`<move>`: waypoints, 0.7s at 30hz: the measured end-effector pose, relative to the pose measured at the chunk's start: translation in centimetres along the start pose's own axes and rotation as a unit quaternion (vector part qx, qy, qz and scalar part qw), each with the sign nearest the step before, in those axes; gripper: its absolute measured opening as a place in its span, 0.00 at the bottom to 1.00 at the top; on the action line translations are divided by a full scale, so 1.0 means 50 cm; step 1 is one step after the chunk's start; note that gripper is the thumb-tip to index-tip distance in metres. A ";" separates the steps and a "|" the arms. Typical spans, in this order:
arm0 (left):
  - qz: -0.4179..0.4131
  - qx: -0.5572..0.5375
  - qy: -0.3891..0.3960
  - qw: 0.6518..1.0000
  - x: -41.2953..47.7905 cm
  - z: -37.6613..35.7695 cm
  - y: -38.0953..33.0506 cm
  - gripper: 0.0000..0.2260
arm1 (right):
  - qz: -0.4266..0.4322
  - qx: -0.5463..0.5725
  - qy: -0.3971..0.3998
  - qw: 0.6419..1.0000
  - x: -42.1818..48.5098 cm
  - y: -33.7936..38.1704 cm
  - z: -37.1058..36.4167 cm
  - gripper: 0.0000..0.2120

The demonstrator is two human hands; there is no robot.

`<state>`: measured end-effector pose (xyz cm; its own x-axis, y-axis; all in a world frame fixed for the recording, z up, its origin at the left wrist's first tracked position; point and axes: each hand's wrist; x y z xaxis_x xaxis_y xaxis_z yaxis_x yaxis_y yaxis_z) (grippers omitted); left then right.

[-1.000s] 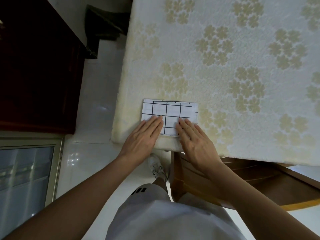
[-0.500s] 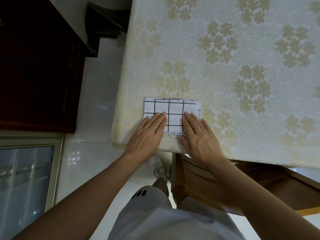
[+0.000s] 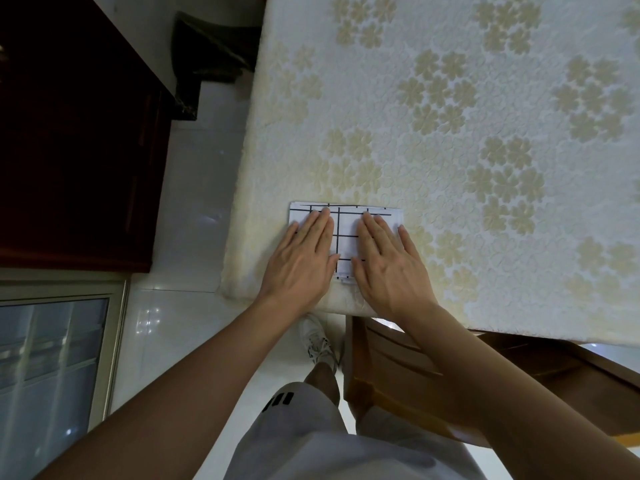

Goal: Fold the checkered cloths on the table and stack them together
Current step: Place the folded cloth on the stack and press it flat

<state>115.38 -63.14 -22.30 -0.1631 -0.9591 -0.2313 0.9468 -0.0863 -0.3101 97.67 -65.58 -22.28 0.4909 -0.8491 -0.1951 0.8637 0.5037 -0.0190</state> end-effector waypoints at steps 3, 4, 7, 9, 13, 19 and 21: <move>0.003 -0.009 0.012 1.000 0.008 -0.001 0.004 0.31 | -0.003 0.005 0.003 1.000 0.007 0.000 -0.005 0.30; 0.002 -0.009 0.014 1.000 0.010 -0.002 0.005 0.30 | -0.003 0.005 0.005 1.000 0.009 0.000 -0.006 0.30; 0.006 -0.018 0.015 1.000 0.015 0.001 0.009 0.29 | -0.005 0.008 0.007 1.000 0.015 -0.001 -0.007 0.31; 0.005 -0.025 0.019 0.999 0.019 0.004 0.008 0.29 | -0.004 0.010 0.008 1.000 0.019 -0.002 -0.004 0.31; -0.008 -0.033 0.009 0.999 0.030 0.010 0.006 0.27 | -0.007 0.025 0.001 1.000 0.031 -0.009 0.005 0.30; -0.049 -0.006 0.001 0.999 0.062 0.028 0.016 0.27 | -0.012 0.028 0.001 1.000 0.057 -0.026 0.023 0.33; -0.048 0.005 0.033 0.998 0.071 0.035 0.010 0.28 | -0.004 0.015 0.014 1.000 0.064 -0.026 0.021 0.34</move>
<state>115.78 -67.07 -21.66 -0.2716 -0.9263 -0.2612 0.9284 -0.1807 -0.3246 98.24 -69.12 -21.85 0.4807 -0.8481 -0.2227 0.8708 0.4915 0.0079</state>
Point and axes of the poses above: each hand's wrist, its own x-axis towards the middle knuckle, its own z-axis out of the back of the hand, y = z × x, and after that the axes turned 12 degrees about -x, right-handed
